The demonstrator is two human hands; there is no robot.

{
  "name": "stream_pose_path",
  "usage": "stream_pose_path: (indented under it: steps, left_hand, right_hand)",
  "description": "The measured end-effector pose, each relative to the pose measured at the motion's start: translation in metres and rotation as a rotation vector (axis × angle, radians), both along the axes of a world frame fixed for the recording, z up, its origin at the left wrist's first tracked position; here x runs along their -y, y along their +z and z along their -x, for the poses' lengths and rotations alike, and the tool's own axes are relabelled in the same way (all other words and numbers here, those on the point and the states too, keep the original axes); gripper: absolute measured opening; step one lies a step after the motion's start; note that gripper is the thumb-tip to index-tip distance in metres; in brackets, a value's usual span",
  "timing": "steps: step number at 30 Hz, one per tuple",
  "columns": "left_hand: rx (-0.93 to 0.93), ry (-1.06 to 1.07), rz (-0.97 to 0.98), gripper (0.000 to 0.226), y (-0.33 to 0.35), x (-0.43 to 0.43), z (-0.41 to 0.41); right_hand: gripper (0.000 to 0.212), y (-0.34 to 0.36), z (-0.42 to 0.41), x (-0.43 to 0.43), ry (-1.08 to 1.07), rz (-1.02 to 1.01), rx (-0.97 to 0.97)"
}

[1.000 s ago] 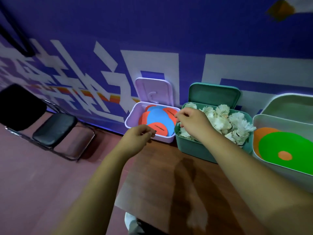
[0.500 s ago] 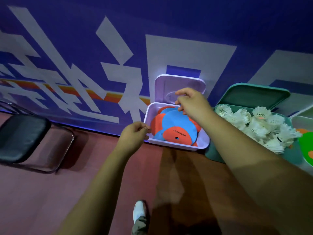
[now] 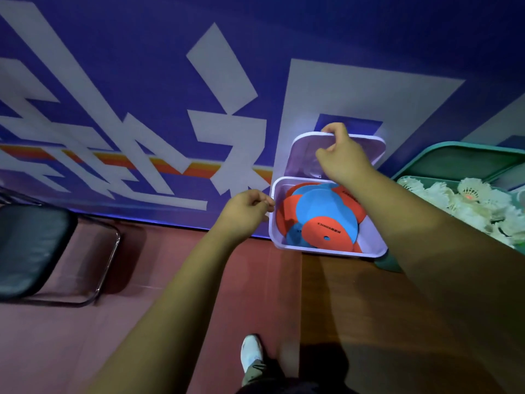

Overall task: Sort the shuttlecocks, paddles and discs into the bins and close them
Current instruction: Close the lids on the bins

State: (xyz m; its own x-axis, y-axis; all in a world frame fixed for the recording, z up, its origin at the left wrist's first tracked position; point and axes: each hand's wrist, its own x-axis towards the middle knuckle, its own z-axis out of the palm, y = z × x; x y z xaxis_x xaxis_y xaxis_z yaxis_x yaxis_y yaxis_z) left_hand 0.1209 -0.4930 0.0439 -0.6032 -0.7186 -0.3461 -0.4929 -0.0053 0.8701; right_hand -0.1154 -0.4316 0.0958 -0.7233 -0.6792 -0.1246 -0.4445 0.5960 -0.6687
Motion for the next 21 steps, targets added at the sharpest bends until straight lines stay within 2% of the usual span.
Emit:
stream_pose_path:
  steps: [2, 6, 11, 14, 16, 18, 21]
  left_hand:
    - [-0.002, 0.012, -0.016, 0.022, -0.003, 0.001, 0.000]
    - [-0.043, 0.064, -0.089, 0.022, -0.002, 0.003, 0.004]
    - [-0.209, 0.195, -0.219, 0.018, 0.017, 0.001, 0.024]
    - [-0.414, 0.362, -0.495, 0.027, 0.025, -0.001, 0.042]
    - [-0.524, 0.458, -0.696, 0.039, 0.020, -0.001, 0.051]
    - [-0.545, 0.524, -0.741, 0.042, 0.006, 0.000, 0.059]
    - [-0.566, 0.583, -0.779, 0.033, -0.015, 0.000, 0.067]
  right_hand:
    - [0.041, 0.003, 0.000, 0.003, -0.015, -0.009, 0.019]
    - [0.028, 0.019, -0.001, 0.000, -0.099, 0.103, 0.018]
    - [0.030, 0.052, 0.012, -0.021, -0.299, 0.578, 0.314]
    - [0.019, 0.065, 0.016, -0.046, -0.388, 0.817, 0.558]
    - [0.012, 0.065, 0.018, -0.065, -0.422, 0.834, 0.651]
    - [0.015, 0.059, 0.022, -0.083, -0.430, 0.786, 0.701]
    - [0.023, 0.048, 0.025, -0.109, -0.426, 0.748, 0.770]
